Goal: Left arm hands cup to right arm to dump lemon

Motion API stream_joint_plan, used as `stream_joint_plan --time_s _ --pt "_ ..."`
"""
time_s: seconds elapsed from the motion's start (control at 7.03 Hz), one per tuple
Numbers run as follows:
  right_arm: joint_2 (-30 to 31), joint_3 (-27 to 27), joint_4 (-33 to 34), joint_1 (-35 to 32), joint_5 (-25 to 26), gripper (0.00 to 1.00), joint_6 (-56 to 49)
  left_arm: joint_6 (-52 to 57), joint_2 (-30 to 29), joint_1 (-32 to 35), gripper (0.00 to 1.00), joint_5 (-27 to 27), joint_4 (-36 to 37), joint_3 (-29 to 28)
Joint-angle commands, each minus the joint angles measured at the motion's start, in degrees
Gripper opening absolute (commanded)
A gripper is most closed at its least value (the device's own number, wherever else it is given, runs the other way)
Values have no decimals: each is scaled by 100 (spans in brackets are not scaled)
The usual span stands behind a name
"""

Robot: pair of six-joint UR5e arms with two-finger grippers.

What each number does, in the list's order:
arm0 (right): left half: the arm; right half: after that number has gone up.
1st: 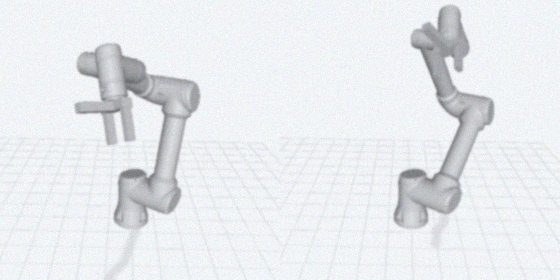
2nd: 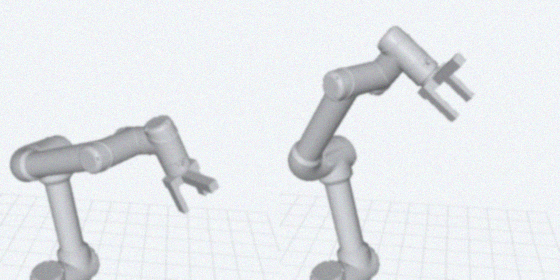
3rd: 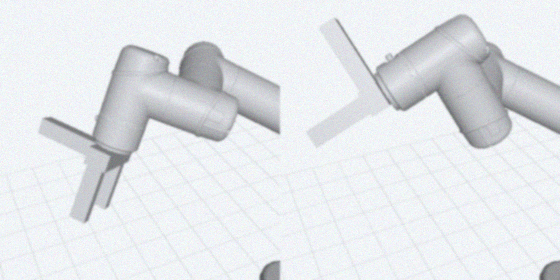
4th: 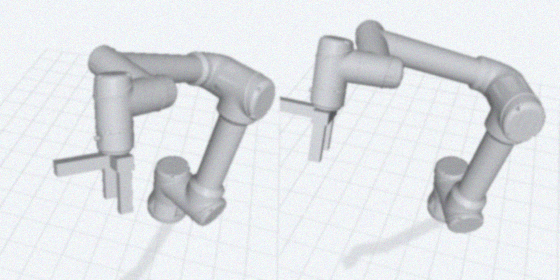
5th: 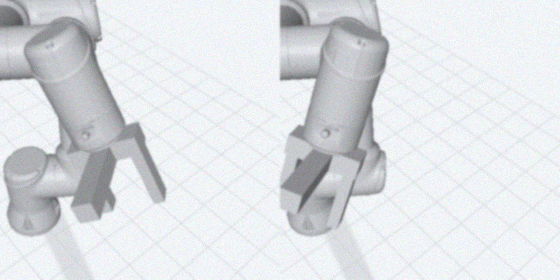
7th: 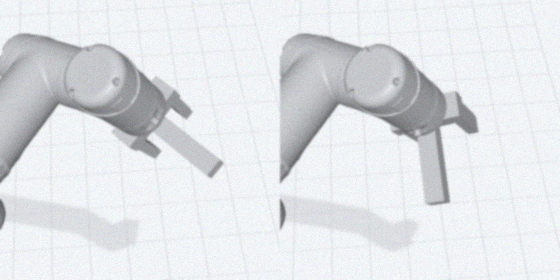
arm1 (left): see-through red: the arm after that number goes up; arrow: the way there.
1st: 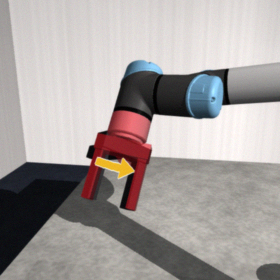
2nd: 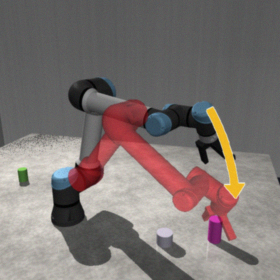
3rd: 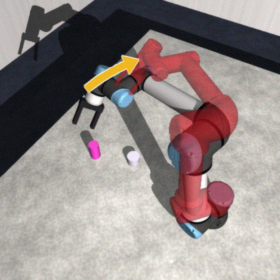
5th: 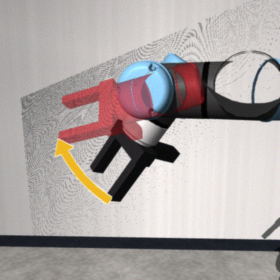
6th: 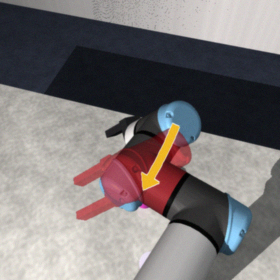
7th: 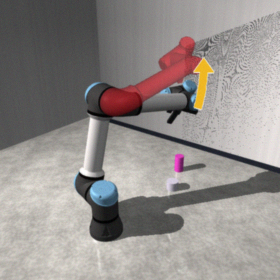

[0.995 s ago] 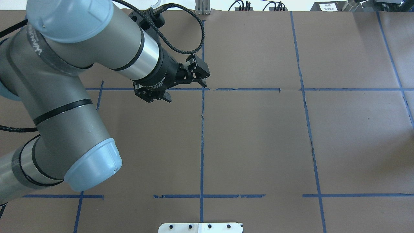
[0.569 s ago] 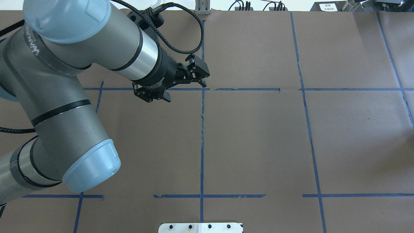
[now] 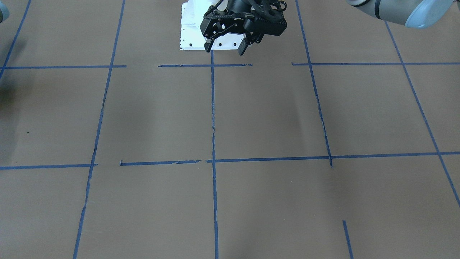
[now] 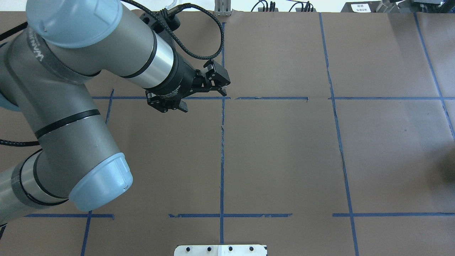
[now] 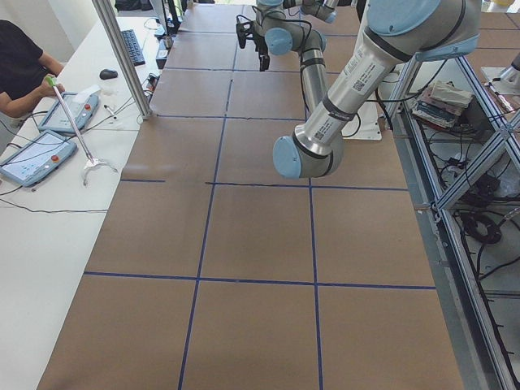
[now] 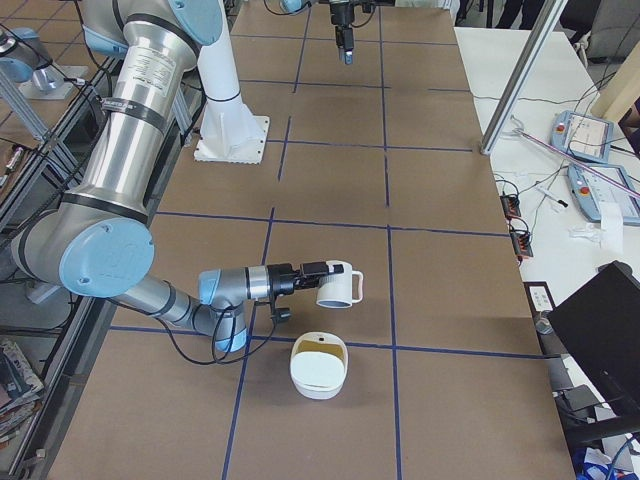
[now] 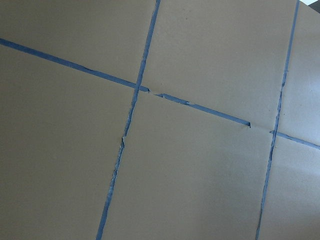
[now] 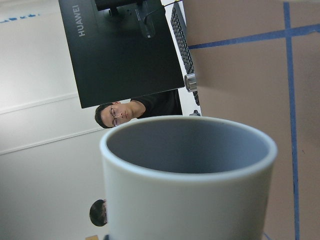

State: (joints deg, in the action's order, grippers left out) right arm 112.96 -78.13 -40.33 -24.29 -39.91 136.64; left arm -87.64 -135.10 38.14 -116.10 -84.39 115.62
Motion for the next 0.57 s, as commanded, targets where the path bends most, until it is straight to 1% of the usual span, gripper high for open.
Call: stream_joint_plan --time_s 0.0,0.14,0.28,0.43 --pt "-334 -745 1303 12 -104 31 -1861 1 -7 0 100 -9 -16 -13" --pt "-658 -1000 1987 12 -104 32 -2861 1 1 0 100 -9 -59 -57" --pt "-931 -1281 2629 21 -104 33 -3637 10 1 0 100 -9 -68 -75" --pt "-1117 -1371 3341 73 -104 33 -4184 2 -7 -9 100 -9 -77 -92"
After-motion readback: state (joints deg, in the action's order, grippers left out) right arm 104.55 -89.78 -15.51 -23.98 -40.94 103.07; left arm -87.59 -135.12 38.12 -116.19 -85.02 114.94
